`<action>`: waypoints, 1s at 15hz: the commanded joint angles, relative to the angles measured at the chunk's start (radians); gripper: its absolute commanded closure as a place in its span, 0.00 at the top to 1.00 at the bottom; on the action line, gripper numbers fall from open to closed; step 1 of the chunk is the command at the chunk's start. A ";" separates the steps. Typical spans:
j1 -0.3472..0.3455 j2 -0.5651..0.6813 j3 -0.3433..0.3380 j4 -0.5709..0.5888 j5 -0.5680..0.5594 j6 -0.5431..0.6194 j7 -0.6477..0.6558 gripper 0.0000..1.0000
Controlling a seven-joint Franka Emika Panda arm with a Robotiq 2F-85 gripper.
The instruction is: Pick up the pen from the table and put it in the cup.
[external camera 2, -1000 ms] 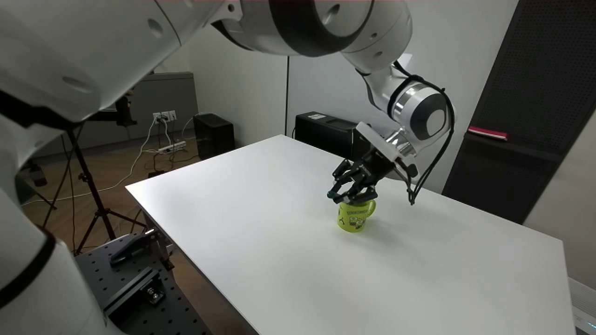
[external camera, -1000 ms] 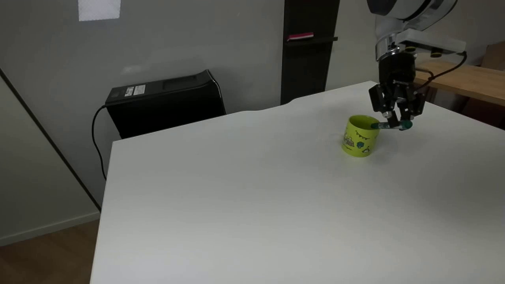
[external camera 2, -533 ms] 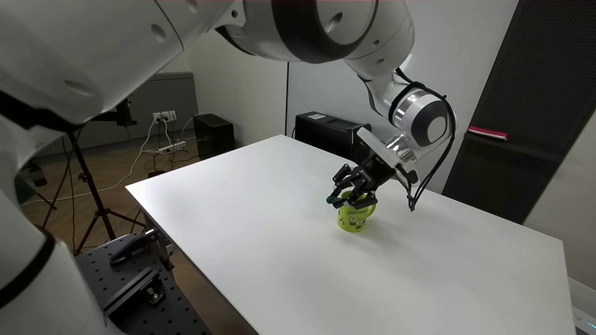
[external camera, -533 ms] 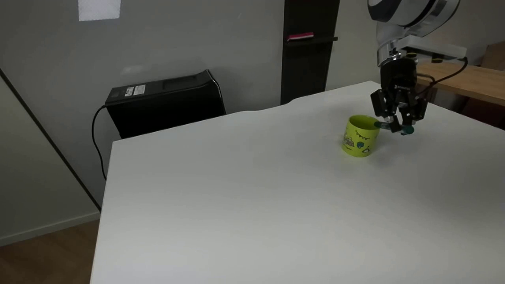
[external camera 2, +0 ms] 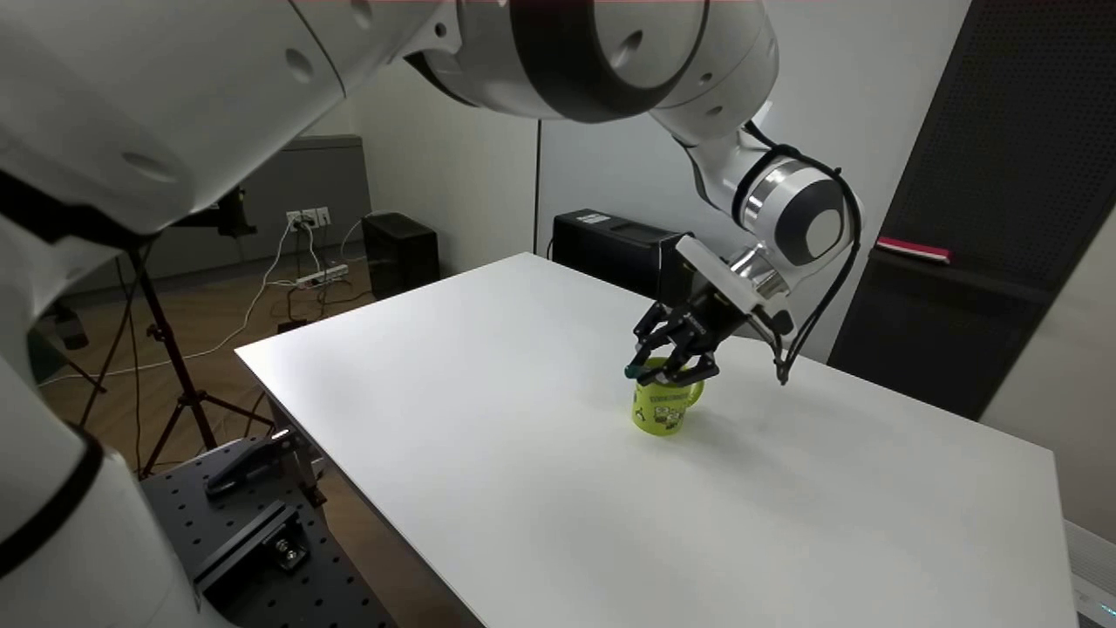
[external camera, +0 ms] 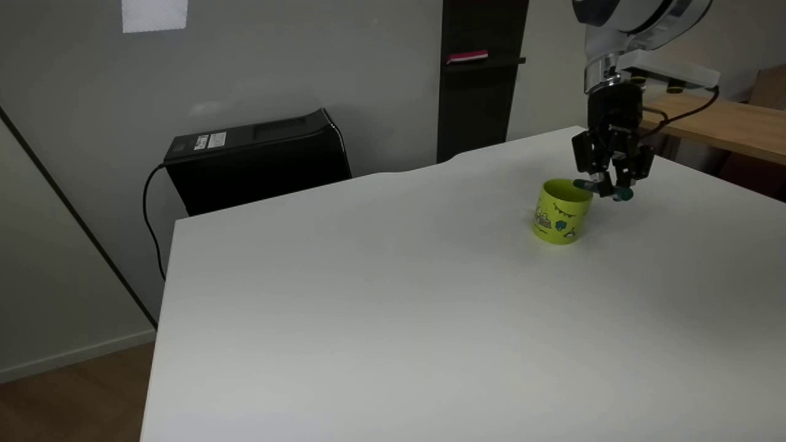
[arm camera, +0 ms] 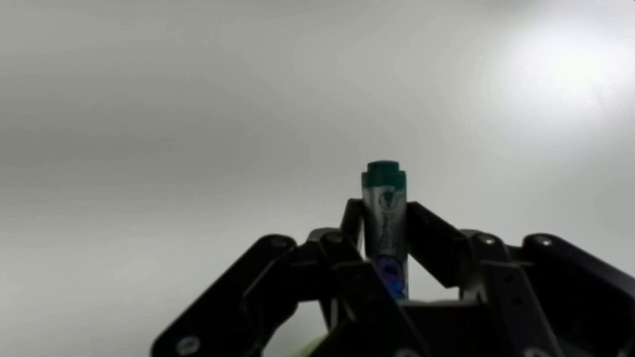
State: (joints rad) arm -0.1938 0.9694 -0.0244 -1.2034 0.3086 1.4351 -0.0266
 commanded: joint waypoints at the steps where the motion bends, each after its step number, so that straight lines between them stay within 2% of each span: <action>1: -0.009 0.030 0.008 0.094 -0.011 0.003 -0.014 0.07; 9: -0.049 0.092 0.047 0.181 0.106 -0.012 0.022 0.07; 15: -0.055 0.150 0.060 0.249 0.144 -0.031 0.066 0.07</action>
State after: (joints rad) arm -0.2335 1.0560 0.0157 -1.0613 0.4333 1.4515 -0.0283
